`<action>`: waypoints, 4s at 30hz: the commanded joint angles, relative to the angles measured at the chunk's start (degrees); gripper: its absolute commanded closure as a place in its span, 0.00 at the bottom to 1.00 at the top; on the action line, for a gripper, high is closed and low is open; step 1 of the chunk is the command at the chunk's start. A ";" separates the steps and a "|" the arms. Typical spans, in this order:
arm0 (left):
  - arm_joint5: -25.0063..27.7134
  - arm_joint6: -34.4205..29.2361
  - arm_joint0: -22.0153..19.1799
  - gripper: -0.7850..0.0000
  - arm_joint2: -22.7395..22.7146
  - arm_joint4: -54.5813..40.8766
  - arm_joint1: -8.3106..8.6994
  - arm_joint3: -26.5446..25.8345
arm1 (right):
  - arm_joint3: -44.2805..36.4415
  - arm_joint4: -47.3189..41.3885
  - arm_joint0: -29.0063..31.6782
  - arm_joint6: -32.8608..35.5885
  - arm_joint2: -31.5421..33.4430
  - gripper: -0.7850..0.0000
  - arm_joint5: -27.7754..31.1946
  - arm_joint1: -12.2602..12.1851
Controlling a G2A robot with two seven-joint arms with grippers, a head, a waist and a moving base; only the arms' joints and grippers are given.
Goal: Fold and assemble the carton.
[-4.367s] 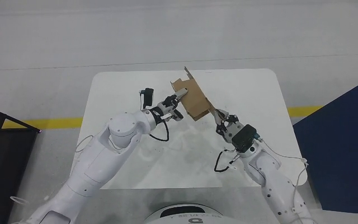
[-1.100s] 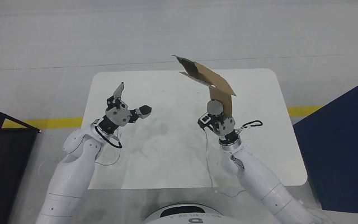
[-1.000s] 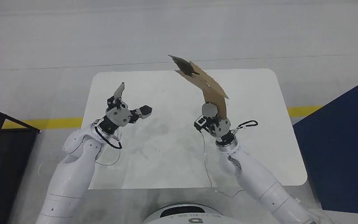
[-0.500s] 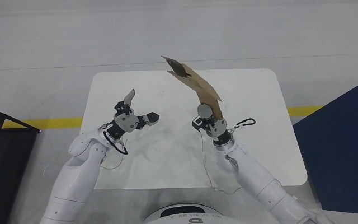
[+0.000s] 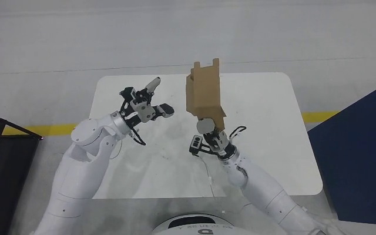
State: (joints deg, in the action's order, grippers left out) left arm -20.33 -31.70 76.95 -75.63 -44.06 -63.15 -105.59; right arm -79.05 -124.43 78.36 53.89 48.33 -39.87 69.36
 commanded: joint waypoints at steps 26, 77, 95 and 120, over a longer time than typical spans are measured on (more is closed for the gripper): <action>13.45 -2.98 0.41 0.00 3.23 13.31 -0.35 3.51 | -7.27 22.30 2.31 6.59 6.60 1.00 -1.77 -1.31; 0.20 -10.58 -17.47 0.00 24.24 30.27 -3.75 8.08 | -9.30 35.85 7.94 5.11 9.85 1.00 5.35 -1.72; 8.77 -11.77 -9.04 0.00 14.49 26.31 -1.75 7.02 | -10.12 35.58 7.56 4.30 11.87 1.00 7.65 -1.72; 15.90 -13.66 8.61 0.00 -6.72 8.25 0.81 -7.31 | -14.20 54.21 10.43 -2.04 18.42 1.00 34.35 -2.31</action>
State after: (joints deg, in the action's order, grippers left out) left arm -4.77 -45.40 84.96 -82.00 -35.38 -62.37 -112.57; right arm -93.24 -70.24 88.79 51.88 66.74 -5.61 67.05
